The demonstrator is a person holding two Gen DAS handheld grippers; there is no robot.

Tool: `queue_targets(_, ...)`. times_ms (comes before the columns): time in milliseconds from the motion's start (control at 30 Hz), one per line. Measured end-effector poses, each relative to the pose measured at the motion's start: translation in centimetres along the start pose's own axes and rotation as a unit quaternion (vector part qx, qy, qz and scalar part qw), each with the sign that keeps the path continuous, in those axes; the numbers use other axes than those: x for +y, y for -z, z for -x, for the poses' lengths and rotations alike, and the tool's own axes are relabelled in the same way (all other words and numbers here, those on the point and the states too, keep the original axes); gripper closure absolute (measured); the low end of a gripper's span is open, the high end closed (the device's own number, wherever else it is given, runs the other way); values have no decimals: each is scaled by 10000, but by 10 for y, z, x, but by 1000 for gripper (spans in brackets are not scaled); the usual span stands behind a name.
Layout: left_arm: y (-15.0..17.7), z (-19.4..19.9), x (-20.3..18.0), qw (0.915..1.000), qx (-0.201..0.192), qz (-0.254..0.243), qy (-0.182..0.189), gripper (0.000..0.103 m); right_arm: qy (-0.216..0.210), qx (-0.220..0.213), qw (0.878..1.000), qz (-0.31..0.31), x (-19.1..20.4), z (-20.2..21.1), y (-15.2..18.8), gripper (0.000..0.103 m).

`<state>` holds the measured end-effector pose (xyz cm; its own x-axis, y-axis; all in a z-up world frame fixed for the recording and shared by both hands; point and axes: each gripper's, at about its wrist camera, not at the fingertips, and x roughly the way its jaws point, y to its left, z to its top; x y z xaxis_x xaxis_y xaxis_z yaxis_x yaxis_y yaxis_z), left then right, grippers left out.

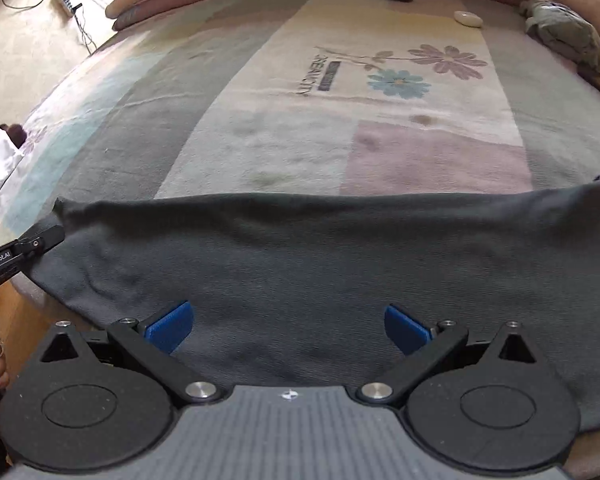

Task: Fold clothes
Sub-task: 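Lift the held grey leg end up off the bed with the left gripper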

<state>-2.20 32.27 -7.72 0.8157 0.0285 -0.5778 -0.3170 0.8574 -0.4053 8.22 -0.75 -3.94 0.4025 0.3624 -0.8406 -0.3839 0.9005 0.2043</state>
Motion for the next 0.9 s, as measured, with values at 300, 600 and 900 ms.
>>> queue_targets(300, -4, 7, -10, 10000, -2, -22, -94, 95, 443, -1189, 9906, 510, -94, 10, -5, 0)
queue_targets(600, -9, 13, -20, 9996, -2, -87, -262, 95, -190, -1081, 9937, 224, -152, -23, -35, 0)
queue_targets(900, -12, 13, -27, 9995, -9, -177, -279, 95, 88, -1057, 9935, 409, -162, -21, -33, 0)
